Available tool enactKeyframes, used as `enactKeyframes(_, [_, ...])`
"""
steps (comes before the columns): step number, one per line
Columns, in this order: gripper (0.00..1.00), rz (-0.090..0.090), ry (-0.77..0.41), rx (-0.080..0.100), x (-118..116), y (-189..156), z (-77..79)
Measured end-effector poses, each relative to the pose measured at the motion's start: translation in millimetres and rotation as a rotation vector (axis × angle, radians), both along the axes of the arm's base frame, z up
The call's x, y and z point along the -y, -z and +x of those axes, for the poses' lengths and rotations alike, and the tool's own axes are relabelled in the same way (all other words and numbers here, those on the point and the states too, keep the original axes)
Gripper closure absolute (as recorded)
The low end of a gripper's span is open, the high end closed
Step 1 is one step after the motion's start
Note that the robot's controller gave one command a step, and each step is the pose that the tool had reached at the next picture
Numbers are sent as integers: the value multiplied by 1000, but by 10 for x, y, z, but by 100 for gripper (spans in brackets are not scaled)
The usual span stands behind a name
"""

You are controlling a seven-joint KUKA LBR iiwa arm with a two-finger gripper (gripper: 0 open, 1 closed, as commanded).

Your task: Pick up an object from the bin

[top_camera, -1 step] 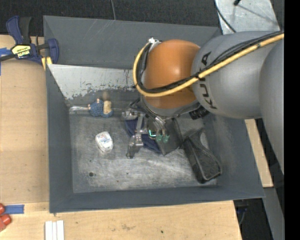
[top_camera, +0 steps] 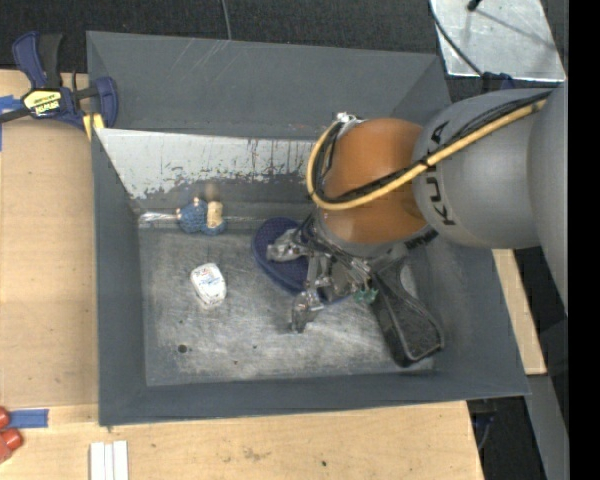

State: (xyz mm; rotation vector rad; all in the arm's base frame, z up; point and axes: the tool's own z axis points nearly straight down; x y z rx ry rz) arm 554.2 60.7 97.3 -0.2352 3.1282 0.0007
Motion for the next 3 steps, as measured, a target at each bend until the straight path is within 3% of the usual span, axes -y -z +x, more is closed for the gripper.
enactKeyframes(1, [0, 5, -8, 14, 529, 105, 38])
enactKeyframes(2, [0, 16, 87, -9, 792, 114, 376])
enactKeyframes(3, [0, 14, 279, -5, 919, 138, 451])
